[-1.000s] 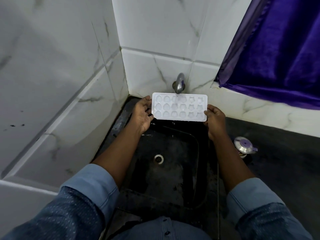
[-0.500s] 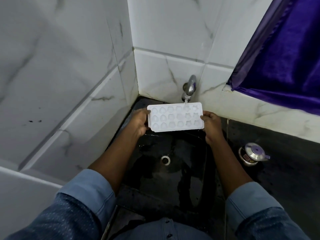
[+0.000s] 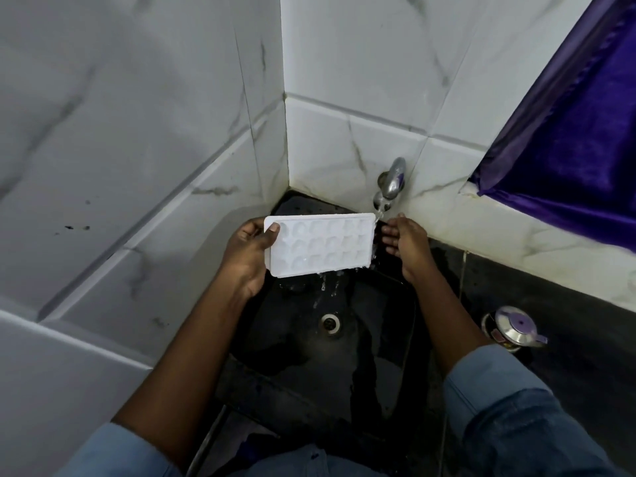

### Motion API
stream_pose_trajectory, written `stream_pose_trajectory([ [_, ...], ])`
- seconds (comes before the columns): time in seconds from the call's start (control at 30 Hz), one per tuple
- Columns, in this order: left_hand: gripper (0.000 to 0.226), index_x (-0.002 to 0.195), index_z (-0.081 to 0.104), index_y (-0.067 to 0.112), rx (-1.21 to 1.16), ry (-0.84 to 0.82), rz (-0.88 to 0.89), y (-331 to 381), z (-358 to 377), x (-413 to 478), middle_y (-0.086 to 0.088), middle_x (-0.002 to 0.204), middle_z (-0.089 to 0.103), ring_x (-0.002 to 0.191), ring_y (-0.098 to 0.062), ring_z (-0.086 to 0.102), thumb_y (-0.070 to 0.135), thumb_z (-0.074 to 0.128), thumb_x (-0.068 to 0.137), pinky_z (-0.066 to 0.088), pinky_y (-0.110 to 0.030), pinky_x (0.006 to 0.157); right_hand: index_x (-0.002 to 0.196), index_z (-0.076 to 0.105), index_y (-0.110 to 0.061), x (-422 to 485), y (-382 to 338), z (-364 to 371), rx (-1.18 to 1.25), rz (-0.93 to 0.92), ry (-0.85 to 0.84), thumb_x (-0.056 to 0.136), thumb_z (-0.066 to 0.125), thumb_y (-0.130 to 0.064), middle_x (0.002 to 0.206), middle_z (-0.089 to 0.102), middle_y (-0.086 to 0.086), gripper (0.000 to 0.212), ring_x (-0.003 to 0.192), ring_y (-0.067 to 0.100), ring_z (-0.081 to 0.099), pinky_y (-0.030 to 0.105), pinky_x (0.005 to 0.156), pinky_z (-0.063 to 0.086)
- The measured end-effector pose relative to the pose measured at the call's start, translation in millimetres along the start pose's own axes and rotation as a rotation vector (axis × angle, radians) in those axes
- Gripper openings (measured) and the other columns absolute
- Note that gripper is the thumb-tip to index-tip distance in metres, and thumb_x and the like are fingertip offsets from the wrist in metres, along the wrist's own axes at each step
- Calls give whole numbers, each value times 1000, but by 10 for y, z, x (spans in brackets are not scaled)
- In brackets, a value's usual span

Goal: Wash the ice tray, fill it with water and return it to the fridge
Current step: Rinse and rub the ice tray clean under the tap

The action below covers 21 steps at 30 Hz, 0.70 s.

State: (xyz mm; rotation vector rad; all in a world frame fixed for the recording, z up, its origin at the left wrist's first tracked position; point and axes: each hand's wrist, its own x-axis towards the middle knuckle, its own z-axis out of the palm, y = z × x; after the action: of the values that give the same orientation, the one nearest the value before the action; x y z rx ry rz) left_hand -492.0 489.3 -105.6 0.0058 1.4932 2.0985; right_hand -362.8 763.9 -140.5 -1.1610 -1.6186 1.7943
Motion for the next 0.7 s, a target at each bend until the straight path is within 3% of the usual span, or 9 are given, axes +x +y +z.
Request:
stream_pose_trajectory([
  [0.07, 11, 97, 70, 13, 22, 27, 70, 103, -23, -108, -10, 94, 78, 81, -25, 74, 3, 70, 98, 63, -43, 79, 112, 62, -15, 122, -125, 39, -19, -45, 46, 108, 50, -31, 104, 65, 6, 20, 84, 19, 58, 31, 67, 46],
  [0.13, 10, 98, 71, 12, 35, 39, 140, 209, -36, -221, -7, 91, 80, 78, -21, 76, 3, 71, 97, 65, -37, 72, 116, 59, -15, 233, -260, 81, -62, -109, 71, 107, 54, -28, 105, 65, 6, 17, 85, 22, 60, 36, 69, 50],
  [0.23, 9, 97, 69, 12, 23, 58, 205, 334, -39, -383, -4, 87, 81, 75, -18, 77, 3, 70, 97, 64, -33, 67, 121, 61, -10, 402, -409, 164, -235, -136, 101, 100, 59, -23, 119, 69, 14, 25, 106, 32, 67, 51, 93, 57],
  [0.43, 12, 93, 66, 13, -23, 86, 276, 450, -24, -678, -14, 98, 71, 88, -28, 70, 2, 68, 98, 56, -52, 93, 128, 58, 0, 670, -463, 288, -503, -93, 184, 96, 67, -18, 131, 64, 23, 38, 119, 41, 64, 53, 97, 56],
  [0.6, 8, 87, 70, 19, -46, 92, 328, 447, -55, -879, -3, 91, 78, 88, -23, 73, 16, 77, 84, 59, -49, 90, 135, 52, 1, 762, -406, 362, -475, -74, 231, 96, 71, -20, 142, 55, 23, 47, 127, 38, 58, 46, 105, 52],
  [0.7, 16, 81, 76, 27, -61, 84, 367, 424, -82, -975, 1, 89, 80, 84, -16, 77, 14, 78, 89, 64, -37, 74, 138, 50, 1, 785, -393, 407, -417, -36, 251, 98, 69, -21, 145, 53, 20, 50, 127, 38, 58, 46, 106, 52],
])
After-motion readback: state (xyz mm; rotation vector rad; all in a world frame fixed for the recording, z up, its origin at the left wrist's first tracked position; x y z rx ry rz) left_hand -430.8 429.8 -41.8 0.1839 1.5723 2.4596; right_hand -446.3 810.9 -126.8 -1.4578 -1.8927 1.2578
